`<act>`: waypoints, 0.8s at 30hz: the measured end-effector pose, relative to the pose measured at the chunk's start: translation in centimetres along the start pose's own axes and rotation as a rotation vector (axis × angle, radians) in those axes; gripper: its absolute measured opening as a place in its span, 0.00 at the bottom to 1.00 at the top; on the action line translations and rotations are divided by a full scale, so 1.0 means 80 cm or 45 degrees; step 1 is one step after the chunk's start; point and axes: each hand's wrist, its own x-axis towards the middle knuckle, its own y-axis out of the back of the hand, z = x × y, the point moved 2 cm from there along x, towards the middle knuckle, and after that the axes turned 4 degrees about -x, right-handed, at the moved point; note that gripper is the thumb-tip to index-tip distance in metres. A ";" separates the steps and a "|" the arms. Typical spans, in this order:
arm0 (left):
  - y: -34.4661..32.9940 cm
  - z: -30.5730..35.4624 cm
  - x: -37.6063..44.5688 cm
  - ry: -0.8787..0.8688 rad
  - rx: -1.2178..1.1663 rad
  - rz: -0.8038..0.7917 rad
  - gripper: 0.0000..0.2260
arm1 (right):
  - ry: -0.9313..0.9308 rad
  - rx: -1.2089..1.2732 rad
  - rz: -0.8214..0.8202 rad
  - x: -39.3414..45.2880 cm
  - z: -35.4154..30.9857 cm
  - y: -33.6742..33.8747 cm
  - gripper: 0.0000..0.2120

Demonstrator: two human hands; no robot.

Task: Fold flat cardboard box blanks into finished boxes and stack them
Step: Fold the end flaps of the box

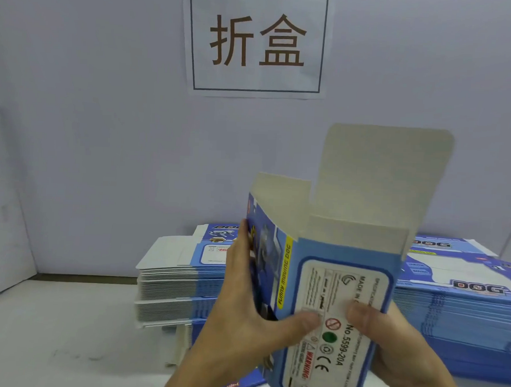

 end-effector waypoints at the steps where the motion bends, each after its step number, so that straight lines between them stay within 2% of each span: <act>1: -0.001 0.002 0.001 -0.011 0.039 -0.014 0.55 | -0.015 -0.015 0.048 0.003 0.001 -0.002 0.22; 4: -0.014 0.006 0.000 -0.017 -0.006 -0.018 0.47 | -0.026 0.034 0.290 0.003 0.012 0.007 0.26; 7: -0.027 0.011 -0.001 -0.035 0.081 -0.018 0.49 | -0.050 0.081 0.445 0.000 0.008 0.009 0.33; 9: -0.028 0.011 0.004 -0.021 0.111 0.138 0.52 | -0.055 0.023 0.544 0.001 -0.003 0.013 0.42; 11: -0.026 0.019 0.007 -0.037 0.315 0.418 0.57 | 0.055 -0.215 0.647 0.005 -0.024 0.013 0.41; 13: -0.027 0.030 0.007 0.004 0.671 0.661 0.61 | 0.126 -0.547 0.693 0.010 -0.042 0.005 0.40; 15: -0.036 0.040 0.006 0.086 0.884 0.654 0.59 | 0.104 -0.712 0.651 0.022 -0.048 -0.013 0.51; 16: -0.044 0.043 0.006 0.068 0.924 0.616 0.57 | 0.117 -0.775 0.699 0.027 -0.048 -0.021 0.55; 17: -0.051 0.045 0.005 0.005 0.979 0.586 0.56 | 0.169 -0.775 0.786 0.030 -0.046 -0.024 0.56; 18: -0.053 0.045 0.003 -0.081 1.013 0.520 0.56 | 0.222 -0.709 0.903 0.030 -0.046 -0.023 0.52; 20: -0.040 0.050 0.003 -0.220 0.867 0.409 0.48 | 0.241 -0.563 1.050 0.024 -0.048 -0.010 0.43; 22: -0.018 0.051 0.005 -0.199 0.471 0.404 0.31 | 0.170 -0.594 1.002 0.012 -0.048 0.010 0.41; 23: -0.008 0.048 0.008 -0.157 0.322 0.421 0.29 | 0.137 -0.621 0.930 0.007 -0.047 0.013 0.39; 24: 0.001 0.043 0.010 -0.095 0.194 0.384 0.33 | 0.112 -0.628 0.858 0.006 -0.044 0.013 0.36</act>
